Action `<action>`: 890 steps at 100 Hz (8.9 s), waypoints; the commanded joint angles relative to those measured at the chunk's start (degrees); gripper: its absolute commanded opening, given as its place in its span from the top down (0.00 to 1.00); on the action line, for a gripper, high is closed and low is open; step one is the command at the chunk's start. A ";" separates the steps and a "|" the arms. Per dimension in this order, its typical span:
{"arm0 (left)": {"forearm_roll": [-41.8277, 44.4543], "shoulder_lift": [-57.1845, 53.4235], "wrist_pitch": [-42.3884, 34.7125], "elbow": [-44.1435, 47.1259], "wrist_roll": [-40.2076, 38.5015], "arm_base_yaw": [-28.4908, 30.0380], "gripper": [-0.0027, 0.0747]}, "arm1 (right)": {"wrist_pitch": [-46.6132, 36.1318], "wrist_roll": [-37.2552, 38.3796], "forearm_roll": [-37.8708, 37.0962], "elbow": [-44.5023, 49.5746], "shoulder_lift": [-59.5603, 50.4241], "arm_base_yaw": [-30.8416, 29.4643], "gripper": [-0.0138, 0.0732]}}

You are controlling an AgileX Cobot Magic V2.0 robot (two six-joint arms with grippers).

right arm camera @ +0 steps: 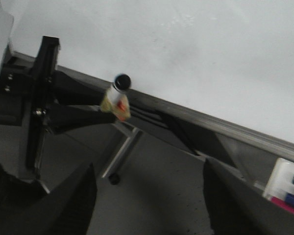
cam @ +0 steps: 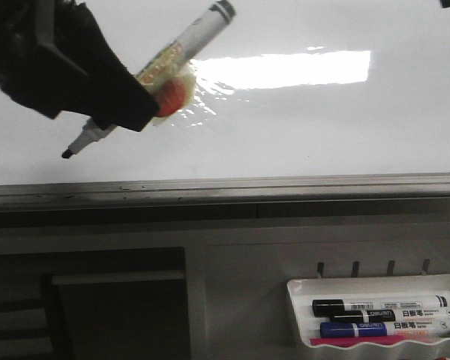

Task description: Write number 7 on whiteboard

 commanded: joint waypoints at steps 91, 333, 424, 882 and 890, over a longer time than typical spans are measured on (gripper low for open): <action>1.18 -1.35 -5.44 -1.71 -0.08 -5.90 0.99 | 10.34 -7.86 10.88 -14.59 26.55 12.41 0.40; -18.00 -21.93 -15.41 5.97 -0.40 24.77 0.26 | -26.86 -34.78 32.05 -9.49 21.41 12.40 0.91; -18.00 -21.93 -16.54 5.97 -0.40 24.77 0.26 | -42.86 -34.78 28.66 -3.46 15.03 12.30 0.91; -50.92 5.25 -30.98 3.99 9.93 16.46 0.99 | -0.58 -4.70 -6.97 -6.71 -1.05 -3.20 0.37; -50.92 5.37 -32.04 3.75 9.93 16.46 0.99 | -0.69 -4.70 -6.97 -6.71 -1.05 -3.20 0.37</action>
